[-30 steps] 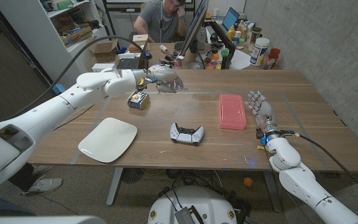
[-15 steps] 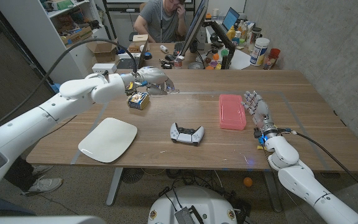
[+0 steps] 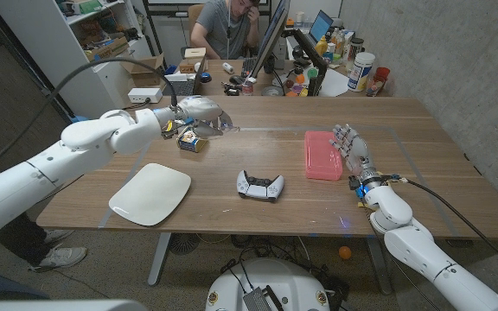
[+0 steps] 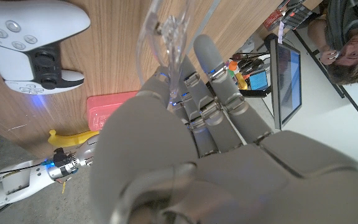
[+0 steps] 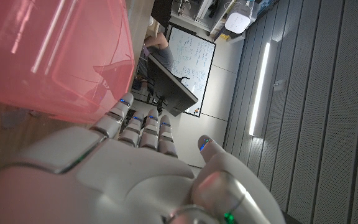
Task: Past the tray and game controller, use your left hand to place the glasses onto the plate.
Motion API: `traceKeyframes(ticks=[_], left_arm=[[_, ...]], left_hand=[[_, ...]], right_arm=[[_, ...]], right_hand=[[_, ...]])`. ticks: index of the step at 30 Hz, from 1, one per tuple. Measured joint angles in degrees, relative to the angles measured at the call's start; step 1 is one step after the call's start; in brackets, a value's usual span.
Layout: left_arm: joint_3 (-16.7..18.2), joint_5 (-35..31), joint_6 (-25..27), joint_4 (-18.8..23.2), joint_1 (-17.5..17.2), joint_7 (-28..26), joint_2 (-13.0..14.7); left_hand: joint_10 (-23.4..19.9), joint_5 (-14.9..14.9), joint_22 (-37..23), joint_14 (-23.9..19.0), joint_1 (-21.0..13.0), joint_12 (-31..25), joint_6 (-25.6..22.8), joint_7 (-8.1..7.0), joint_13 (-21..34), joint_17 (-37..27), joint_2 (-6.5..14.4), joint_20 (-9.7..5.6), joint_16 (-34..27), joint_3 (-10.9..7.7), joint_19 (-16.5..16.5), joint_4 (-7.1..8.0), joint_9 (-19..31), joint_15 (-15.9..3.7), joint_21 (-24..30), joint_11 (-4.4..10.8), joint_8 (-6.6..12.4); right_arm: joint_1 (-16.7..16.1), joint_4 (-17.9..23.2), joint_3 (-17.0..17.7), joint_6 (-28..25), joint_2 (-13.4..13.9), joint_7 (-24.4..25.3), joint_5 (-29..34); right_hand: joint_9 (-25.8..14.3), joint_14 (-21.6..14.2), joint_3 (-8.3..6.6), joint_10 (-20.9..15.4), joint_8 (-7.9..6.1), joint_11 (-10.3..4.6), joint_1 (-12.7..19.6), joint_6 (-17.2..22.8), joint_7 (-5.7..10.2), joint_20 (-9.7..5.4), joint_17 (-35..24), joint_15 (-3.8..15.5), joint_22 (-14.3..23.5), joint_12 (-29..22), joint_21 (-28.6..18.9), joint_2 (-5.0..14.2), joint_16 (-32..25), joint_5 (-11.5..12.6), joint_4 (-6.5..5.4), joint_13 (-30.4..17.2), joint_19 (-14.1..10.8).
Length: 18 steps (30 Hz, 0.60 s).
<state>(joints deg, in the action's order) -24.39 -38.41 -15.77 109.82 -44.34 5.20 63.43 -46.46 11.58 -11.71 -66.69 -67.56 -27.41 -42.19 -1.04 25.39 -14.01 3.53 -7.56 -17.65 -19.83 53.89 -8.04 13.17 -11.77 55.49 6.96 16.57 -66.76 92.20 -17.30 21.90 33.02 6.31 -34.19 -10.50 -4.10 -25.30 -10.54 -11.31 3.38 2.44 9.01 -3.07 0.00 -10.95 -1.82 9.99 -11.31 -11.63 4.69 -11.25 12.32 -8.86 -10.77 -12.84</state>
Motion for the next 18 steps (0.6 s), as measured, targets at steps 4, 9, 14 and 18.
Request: traceKeyframes(ticks=[4, 9, 14, 18], left_arm=[[2.4, 0.8, 1.7, 1.9, -3.3, -0.8, 1.8], [5.5, 1.6, 3.2, 4.1, -7.5, -1.8, 4.1], [10.3, 2.7, 5.5, 6.9, -13.7, -3.6, 6.8], [15.5, 3.6, 7.5, 8.9, -20.0, -5.3, 8.4]], left_hand=[[0.0, 0.0, 0.0, 0.0, 0.1, 0.0, -0.2, 0.01, 0.0, 0.0, 0.1, 0.0, 0.0, 0.0, 0.0, 0.0, 0.0, 0.0, 0.1, 0.0, 0.0], [0.0, -0.1, 0.0, 0.0, 0.1, 0.0, -0.4, -0.19, 0.0, 0.0, 0.1, 0.0, 0.0, 0.0, 0.0, 0.0, 0.0, -0.01, 0.3, 0.01, -0.01], [-0.1, 0.1, 0.2, 0.0, 0.1, 0.0, -0.4, -0.2, 0.0, 0.0, 0.1, -0.21, 0.0, 0.01, -0.2, 0.0, 0.0, -0.01, 0.5, 0.1, -0.01], [-0.1, 0.2, 0.3, 0.0, 0.1, 0.0, -0.4, -0.19, 0.0, 0.0, 0.1, 0.0, 0.0, 0.01, -0.4, 0.0, 0.0, -0.01, 0.5, 0.1, -0.01]], right_arm=[[0.7, -0.3, -0.5, -0.2, 0.0, -0.6, 0.0], [1.5, -0.7, -1.0, -0.4, 0.0, -1.3, 0.0], [2.7, -1.4, -1.7, -0.5, -0.2, -2.4, 0.0], [4.0, -2.3, -2.3, -0.6, -0.5, -3.3, -0.2]], right_hand=[[0.0, 0.0, 0.0, 0.0, 0.0, 0.0, 0.0, 0.0, 0.0, 0.0, 0.0, 0.0, 0.0, 0.0, 0.0, 0.0, 0.0, 0.0, 0.0, 0.0, 0.0], [0.0, 0.0, 0.0, 0.0, 0.0, 0.0, 0.0, 0.0, 0.0, 0.0, 0.0, 0.0, 0.0, 0.0, 0.0, 0.0, 0.0, 0.0, 0.0, 0.0, 0.0], [0.0, 0.0, 0.0, 0.0, 0.0, 0.0, 0.0, 0.0, 0.0, 0.0, 0.0, 0.0, 0.0, 0.0, 0.0, 0.0, 0.0, 0.0, 0.0, 0.0, 0.0], [0.0, 0.0, 0.0, 0.0, 0.0, 0.0, 0.0, 0.0, 0.0, 0.0, 0.0, 0.0, 0.0, 0.0, 0.0, 0.0, 0.0, 0.0, 0.0, 0.0, 0.0]])
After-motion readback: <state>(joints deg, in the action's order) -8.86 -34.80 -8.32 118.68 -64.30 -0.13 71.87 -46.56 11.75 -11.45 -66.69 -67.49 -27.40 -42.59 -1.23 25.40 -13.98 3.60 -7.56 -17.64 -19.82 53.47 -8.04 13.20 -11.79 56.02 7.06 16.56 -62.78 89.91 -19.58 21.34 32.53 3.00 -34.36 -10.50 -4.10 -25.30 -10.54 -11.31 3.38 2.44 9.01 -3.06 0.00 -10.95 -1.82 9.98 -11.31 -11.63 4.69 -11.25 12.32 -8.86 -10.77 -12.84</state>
